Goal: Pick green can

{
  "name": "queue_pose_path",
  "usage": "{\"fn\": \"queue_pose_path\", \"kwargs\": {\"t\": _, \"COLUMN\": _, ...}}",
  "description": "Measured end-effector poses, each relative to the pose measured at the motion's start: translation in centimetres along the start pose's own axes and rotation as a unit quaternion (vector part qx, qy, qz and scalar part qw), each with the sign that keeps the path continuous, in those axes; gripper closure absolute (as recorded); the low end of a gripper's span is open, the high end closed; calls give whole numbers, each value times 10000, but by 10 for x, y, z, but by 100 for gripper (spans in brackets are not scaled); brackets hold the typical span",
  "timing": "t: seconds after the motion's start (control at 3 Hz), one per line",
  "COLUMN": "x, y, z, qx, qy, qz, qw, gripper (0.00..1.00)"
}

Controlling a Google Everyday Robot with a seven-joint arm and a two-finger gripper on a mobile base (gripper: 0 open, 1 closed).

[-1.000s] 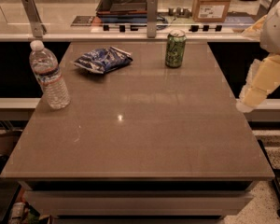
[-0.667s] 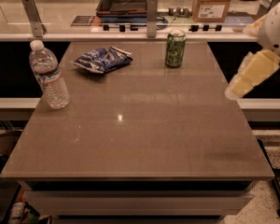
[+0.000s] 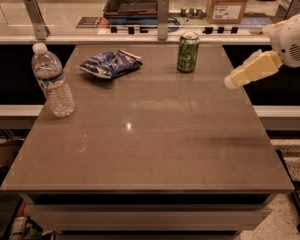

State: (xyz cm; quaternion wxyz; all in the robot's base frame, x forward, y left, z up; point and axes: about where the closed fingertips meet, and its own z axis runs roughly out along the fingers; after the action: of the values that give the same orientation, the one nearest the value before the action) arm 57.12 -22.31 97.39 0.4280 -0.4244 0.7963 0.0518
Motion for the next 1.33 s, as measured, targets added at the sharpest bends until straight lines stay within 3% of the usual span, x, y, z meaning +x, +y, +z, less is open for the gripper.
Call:
{"fn": "queue_pose_path", "kwargs": {"t": 0.33, "x": -14, "y": -26, "z": 27, "qx": 267, "qy": -912, "qz": 390, "qw": 9947, "gripper": 0}}
{"fn": "queue_pose_path", "kwargs": {"t": 0.67, "x": -28, "y": -49, "z": 51, "qx": 435, "qy": -1585, "qz": 631, "qw": 9844, "gripper": 0}}
{"fn": "queue_pose_path", "kwargs": {"t": 1.0, "x": -40, "y": -61, "z": 79, "qx": 383, "qy": -1945, "qz": 760, "qw": 9772, "gripper": 0}}
{"fn": "queue_pose_path", "kwargs": {"t": 1.33, "x": -52, "y": -64, "z": 111, "qx": 148, "qy": -2101, "qz": 795, "qw": 9743, "gripper": 0}}
